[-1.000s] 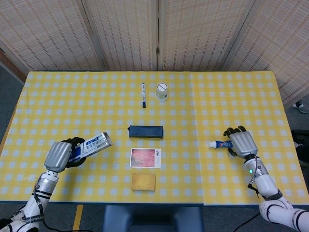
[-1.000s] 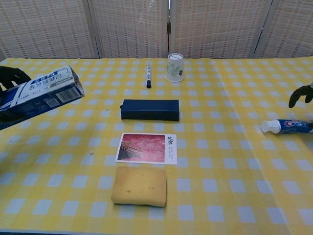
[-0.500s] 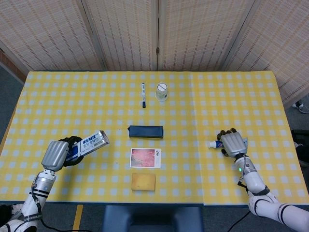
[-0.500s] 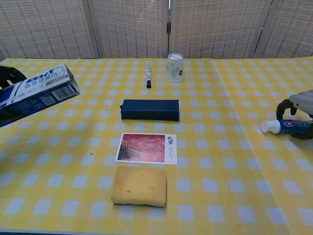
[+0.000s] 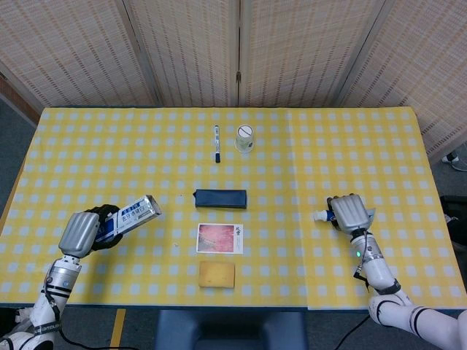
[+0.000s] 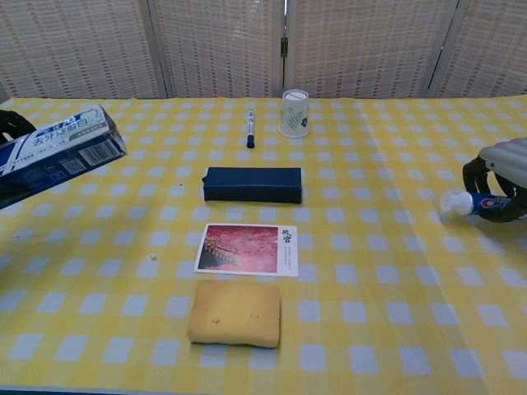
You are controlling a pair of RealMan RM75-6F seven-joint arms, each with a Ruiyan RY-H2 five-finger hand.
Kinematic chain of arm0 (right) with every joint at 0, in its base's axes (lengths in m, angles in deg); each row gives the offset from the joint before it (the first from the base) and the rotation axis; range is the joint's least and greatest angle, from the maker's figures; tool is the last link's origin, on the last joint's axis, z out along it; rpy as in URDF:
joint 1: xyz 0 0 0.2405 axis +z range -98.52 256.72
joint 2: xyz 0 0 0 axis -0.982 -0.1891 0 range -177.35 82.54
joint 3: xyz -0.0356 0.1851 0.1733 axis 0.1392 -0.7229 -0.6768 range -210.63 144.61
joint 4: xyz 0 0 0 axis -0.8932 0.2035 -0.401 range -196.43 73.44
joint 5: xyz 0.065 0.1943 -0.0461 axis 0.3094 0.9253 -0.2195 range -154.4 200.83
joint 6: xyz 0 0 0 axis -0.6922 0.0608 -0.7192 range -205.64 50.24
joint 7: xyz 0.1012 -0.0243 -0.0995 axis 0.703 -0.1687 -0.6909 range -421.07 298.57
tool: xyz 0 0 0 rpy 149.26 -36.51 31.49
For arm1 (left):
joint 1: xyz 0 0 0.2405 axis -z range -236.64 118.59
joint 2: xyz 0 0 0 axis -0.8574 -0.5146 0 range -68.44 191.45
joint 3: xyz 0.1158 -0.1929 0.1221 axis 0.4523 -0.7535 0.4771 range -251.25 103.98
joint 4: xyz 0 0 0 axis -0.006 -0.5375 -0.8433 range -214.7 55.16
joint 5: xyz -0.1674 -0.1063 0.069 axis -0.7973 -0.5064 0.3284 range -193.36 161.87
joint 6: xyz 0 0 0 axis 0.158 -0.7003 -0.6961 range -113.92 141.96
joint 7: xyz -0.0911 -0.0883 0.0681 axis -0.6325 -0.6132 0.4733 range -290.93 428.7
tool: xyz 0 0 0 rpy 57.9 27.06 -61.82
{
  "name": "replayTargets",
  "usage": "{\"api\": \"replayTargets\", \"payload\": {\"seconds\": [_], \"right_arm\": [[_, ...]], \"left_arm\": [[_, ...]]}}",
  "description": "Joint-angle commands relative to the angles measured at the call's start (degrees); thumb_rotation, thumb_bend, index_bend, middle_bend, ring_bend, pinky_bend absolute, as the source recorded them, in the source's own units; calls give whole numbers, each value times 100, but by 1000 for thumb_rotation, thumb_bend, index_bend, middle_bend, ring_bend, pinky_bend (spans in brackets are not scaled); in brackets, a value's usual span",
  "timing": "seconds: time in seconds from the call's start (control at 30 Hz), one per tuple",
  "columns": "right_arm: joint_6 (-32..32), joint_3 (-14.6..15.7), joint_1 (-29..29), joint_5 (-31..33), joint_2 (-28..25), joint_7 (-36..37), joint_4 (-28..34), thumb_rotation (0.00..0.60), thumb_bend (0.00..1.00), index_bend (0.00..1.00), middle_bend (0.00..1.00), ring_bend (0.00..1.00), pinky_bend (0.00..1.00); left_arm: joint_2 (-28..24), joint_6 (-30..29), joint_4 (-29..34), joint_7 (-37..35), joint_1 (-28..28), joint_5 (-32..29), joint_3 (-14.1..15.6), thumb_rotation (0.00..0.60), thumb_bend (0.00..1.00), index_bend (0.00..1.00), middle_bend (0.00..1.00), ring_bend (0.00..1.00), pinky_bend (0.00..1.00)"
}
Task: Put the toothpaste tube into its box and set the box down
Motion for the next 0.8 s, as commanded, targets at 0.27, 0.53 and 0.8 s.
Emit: {"api": "replayTargets", "payload": {"seconds": [0.27,0.53,0.8], "right_arm": [[-745,-198,-287,-639,-511,1593,772,600,370,771,596,639,557],[-1126,-518,-557,-1052,-1414,4026,2244,600,371,776,607,672,593],[-1326,-861,-746,-1130,-1727,6442,3044,600,371,786,623,702,622]], "left_arm": [[12,34,32,3,-30,-82,-17,600,298,453,469,475,564],[67,17,323,161,-48,-22,38,600,297,456,470,475,564],[139,-14,856,266,-35,66,55,600,298,475,486,486,575]]}}
